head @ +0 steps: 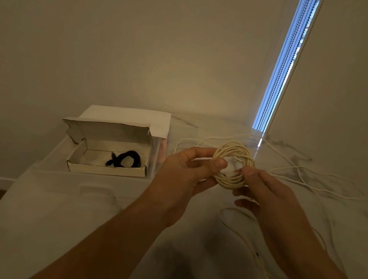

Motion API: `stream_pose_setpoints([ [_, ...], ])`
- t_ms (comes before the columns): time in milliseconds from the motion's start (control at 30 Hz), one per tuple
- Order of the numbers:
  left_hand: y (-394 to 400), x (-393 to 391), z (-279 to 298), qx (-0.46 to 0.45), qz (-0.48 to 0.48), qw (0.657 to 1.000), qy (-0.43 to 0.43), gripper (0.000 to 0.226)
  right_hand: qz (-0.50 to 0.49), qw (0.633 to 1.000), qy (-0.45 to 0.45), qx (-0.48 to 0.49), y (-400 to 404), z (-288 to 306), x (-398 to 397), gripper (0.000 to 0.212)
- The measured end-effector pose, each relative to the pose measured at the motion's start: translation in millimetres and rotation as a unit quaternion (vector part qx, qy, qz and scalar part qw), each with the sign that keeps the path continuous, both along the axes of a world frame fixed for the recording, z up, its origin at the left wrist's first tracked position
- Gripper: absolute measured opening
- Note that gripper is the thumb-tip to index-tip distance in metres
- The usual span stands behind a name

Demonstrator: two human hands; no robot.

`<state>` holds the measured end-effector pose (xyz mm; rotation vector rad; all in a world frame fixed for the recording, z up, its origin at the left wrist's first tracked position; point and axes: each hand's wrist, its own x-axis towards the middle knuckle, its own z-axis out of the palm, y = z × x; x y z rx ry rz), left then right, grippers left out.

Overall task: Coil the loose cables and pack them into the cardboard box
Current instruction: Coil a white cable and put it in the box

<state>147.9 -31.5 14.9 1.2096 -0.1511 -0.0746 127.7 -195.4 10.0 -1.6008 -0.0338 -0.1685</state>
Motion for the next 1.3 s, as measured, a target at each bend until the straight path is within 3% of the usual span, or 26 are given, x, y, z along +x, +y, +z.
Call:
stream_pose_setpoints([
  [133,1,-1,3,-0.009,0.019,1.000,0.009,0.027,0.001,0.995,0.059,0.081,4,7,1,0.027],
  [233,5,0,5,0.006,0.041,0.999,0.007,0.026,-0.010,0.994,0.078,0.070,11,13,4,0.027],
  [333,18,0,10,0.051,0.068,0.996,0.002,0.024,0.000,0.996,0.087,-0.002,22,17,13,0.029],
  [500,66,-9,16,0.156,0.156,0.975,-0.004,0.022,0.046,0.966,0.064,-0.248,72,23,31,0.041],
  [567,91,-12,16,0.237,0.205,0.949,-0.014,0.021,0.064,0.957,0.066,-0.275,96,25,38,0.044],
  [733,146,-15,16,0.303,0.225,0.926,-0.003,0.010,0.096,0.945,0.102,-0.296,150,30,47,0.041],
  [933,198,-4,5,0.292,0.253,0.921,0.051,0.017,0.138,0.917,0.096,-0.362,195,25,61,0.037],
  [1167,222,5,1,0.351,0.314,0.880,0.059,0.015,0.130,0.884,0.045,-0.447,235,29,75,0.032],
  [1300,227,7,2,0.400,0.338,0.851,0.046,0.010,0.171,0.819,0.016,-0.547,255,24,91,0.025],
])
